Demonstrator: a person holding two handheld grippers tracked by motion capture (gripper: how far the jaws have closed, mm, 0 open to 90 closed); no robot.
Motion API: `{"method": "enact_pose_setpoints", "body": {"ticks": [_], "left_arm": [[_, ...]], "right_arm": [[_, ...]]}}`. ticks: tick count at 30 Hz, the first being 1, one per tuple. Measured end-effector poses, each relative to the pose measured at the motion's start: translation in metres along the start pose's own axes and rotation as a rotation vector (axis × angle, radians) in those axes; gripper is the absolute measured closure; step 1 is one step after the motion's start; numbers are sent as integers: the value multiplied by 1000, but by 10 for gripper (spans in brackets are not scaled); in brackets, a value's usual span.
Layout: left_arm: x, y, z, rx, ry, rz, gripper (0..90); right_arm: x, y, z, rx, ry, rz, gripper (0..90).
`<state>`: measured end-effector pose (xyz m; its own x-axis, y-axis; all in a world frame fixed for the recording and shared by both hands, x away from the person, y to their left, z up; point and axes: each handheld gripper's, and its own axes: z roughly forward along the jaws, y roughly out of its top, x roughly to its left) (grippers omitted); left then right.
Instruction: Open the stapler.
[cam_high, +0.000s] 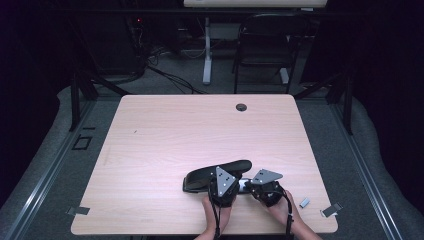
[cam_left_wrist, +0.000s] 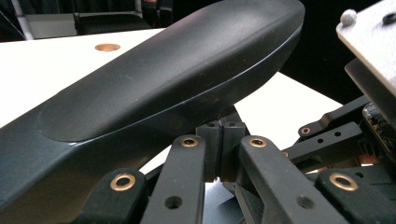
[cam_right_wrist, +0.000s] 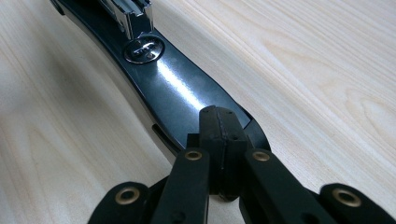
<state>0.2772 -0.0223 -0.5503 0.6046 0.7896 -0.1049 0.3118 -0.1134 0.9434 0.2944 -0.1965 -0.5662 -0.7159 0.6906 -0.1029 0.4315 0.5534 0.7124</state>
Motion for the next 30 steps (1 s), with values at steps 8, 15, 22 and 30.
{"method": "enact_pose_setpoints", "body": {"ticks": [8,15,22,30], "left_arm": [[4,5,-5,-9,1,2,900],[8,9,-10,-19,3,4,900],[12,14,-16,-31,0,1,900],[21,18,-24,-48,6,-8,900]], "right_arm": [[0,0,0,4,-3,-4,900],[0,0,0,4,0,1,900],[0,0,0,4,0,3,900],[0,1,0,7,-1,0,900]]}}
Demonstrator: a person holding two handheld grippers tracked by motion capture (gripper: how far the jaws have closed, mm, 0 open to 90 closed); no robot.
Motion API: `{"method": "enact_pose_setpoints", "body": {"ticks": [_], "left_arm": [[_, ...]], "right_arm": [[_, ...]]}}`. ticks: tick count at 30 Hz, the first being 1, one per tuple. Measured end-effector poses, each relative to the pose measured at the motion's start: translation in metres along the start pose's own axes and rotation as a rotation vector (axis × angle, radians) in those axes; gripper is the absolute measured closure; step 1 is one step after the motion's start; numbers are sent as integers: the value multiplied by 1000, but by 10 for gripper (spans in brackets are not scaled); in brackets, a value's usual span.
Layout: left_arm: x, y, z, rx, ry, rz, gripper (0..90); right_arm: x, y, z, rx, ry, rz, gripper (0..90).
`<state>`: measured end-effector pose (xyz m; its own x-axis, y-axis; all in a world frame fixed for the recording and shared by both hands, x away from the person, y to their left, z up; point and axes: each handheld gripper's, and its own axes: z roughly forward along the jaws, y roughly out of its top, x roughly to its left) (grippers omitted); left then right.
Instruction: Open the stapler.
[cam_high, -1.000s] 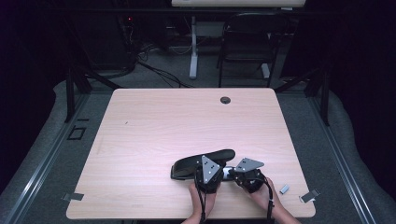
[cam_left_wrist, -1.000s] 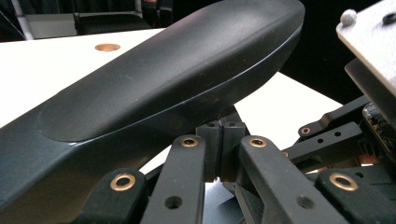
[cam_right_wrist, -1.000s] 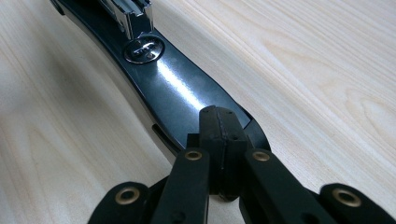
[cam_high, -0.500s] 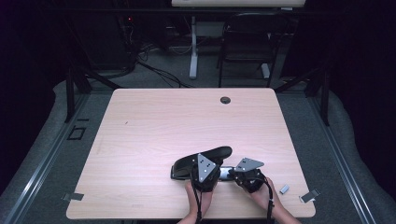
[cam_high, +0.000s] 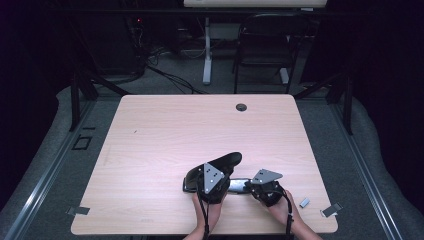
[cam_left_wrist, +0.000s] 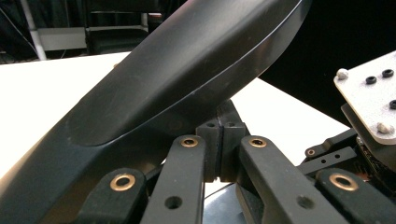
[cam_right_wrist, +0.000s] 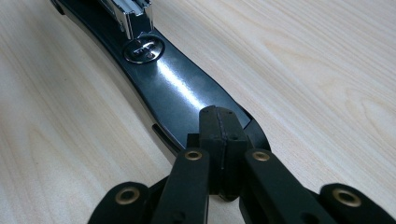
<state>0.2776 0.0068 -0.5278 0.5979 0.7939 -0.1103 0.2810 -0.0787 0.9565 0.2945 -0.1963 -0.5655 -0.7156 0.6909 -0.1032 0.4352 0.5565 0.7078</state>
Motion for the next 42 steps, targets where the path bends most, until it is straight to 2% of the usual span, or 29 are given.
{"method": "enact_pose_setpoints", "body": {"ticks": [14,28,33,42], "left_arm": [[7,5,-12,-27,3,13,900],[11,9,-18,-34,31,37,900],[14,11,-20,-44,25,25,900],[16,12,-23,-52,37,28,900]], "right_arm": [[1,0,0,-3,-1,2,900],[0,0,-1,8,-3,-8,900],[0,0,-1,10,-3,-8,900],[0,0,0,6,-4,-11,900]]}}
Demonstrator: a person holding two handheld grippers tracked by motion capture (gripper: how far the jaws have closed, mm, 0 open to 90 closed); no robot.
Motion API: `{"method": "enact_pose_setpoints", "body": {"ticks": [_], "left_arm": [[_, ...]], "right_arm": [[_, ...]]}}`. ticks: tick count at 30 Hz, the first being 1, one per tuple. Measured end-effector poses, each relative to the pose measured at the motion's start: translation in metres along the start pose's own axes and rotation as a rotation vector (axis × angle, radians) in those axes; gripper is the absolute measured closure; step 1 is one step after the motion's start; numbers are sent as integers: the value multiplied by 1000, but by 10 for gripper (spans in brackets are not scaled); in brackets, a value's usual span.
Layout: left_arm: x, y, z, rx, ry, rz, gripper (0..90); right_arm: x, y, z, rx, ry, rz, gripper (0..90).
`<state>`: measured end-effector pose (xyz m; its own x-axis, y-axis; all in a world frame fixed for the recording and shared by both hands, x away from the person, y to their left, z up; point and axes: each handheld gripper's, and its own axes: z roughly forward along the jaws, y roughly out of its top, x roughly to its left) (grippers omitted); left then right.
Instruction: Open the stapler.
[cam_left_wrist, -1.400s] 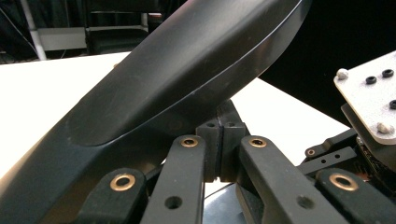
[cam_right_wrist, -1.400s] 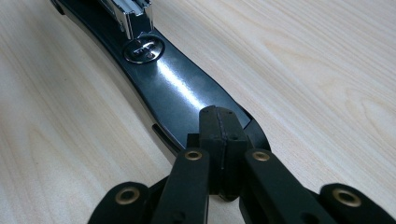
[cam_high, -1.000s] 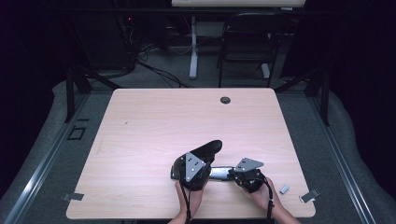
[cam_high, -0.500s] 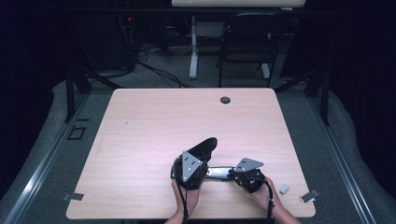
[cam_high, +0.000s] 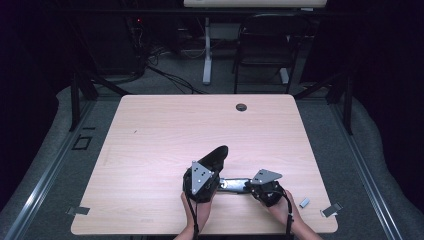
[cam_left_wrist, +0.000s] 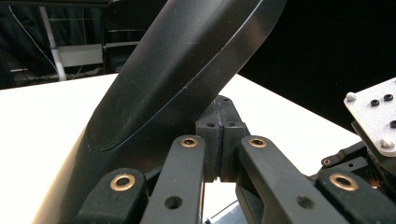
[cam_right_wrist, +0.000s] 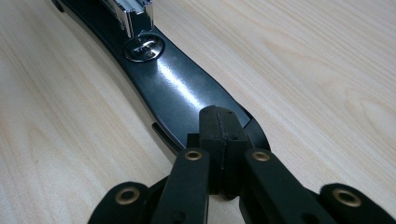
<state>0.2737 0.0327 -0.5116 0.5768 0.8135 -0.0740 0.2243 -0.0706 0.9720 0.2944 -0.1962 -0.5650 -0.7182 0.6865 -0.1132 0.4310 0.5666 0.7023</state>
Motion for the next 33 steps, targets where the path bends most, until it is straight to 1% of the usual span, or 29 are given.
{"method": "enact_pose_setpoints", "body": {"ticks": [2,6,7,11,15,20,27,33], "left_arm": [[1,1,-1,-1,1,-1,900],[3,2,-3,-3,5,11,900],[3,2,-3,-3,7,17,900],[5,3,-5,-9,15,20,900],[7,4,-7,-8,20,46,900],[11,6,-11,-7,28,64,900],[16,8,-15,-17,46,58,900],[19,9,-16,-23,45,52,900]], "right_arm": [[0,0,0,0,1,-1,900],[0,0,0,-1,-2,6,900],[0,0,0,1,-1,0,900],[0,0,0,0,-2,1,900],[0,0,0,0,-1,1,900],[0,0,0,2,-2,0,900],[0,0,0,5,-2,-1,900],[0,0,0,1,-3,-1,900]]}}
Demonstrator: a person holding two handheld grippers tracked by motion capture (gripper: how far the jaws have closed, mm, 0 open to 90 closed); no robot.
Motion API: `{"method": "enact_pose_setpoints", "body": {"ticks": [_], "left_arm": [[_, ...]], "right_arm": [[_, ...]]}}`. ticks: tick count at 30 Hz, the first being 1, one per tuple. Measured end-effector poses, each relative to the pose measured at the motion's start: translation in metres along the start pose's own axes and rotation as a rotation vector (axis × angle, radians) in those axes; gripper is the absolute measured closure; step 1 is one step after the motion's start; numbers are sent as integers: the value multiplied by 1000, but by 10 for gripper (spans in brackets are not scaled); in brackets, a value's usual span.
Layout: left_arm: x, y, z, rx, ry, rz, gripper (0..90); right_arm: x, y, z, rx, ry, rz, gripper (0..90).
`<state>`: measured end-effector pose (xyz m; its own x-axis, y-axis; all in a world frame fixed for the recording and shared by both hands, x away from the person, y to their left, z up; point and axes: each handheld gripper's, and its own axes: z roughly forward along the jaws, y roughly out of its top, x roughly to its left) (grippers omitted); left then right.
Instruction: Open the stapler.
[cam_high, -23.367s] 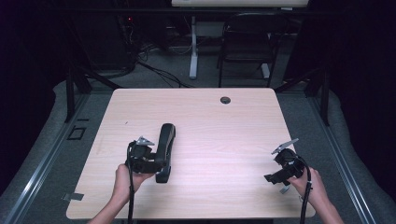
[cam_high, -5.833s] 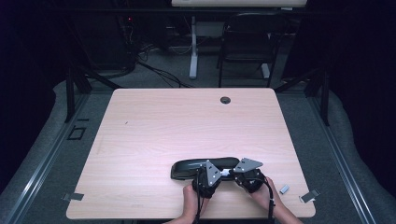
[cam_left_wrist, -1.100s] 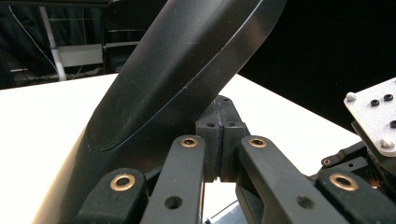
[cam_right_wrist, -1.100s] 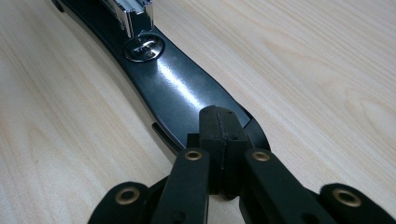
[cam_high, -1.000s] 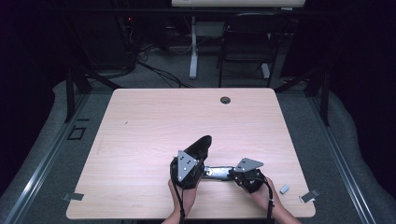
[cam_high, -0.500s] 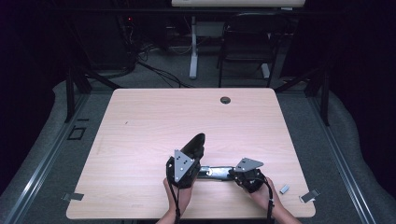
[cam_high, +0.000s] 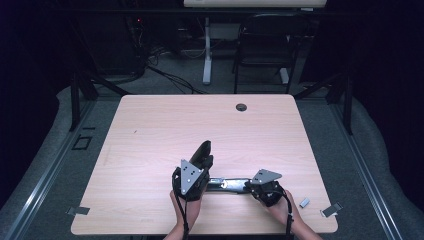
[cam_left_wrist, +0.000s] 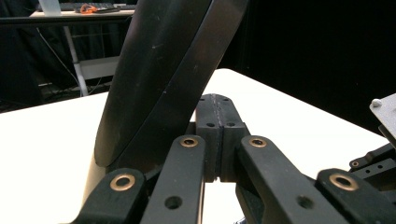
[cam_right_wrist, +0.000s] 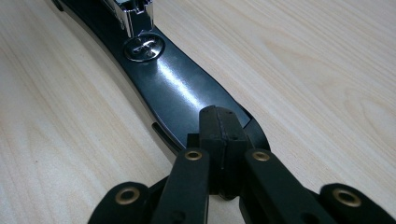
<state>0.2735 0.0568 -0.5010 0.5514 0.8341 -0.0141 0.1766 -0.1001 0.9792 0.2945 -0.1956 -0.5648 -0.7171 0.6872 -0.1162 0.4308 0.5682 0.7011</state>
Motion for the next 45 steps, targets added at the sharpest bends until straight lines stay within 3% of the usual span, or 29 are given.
{"method": "enact_pose_setpoints", "body": {"ticks": [13,27,45], "left_arm": [[11,4,-7,11,-1,-1,900],[15,1,-15,8,38,33,900],[18,-2,-19,-7,76,45,900]], "right_arm": [[1,0,0,0,-3,-3,900],[1,0,0,-2,-4,-4,900],[0,0,0,1,1,-10,900]]}}
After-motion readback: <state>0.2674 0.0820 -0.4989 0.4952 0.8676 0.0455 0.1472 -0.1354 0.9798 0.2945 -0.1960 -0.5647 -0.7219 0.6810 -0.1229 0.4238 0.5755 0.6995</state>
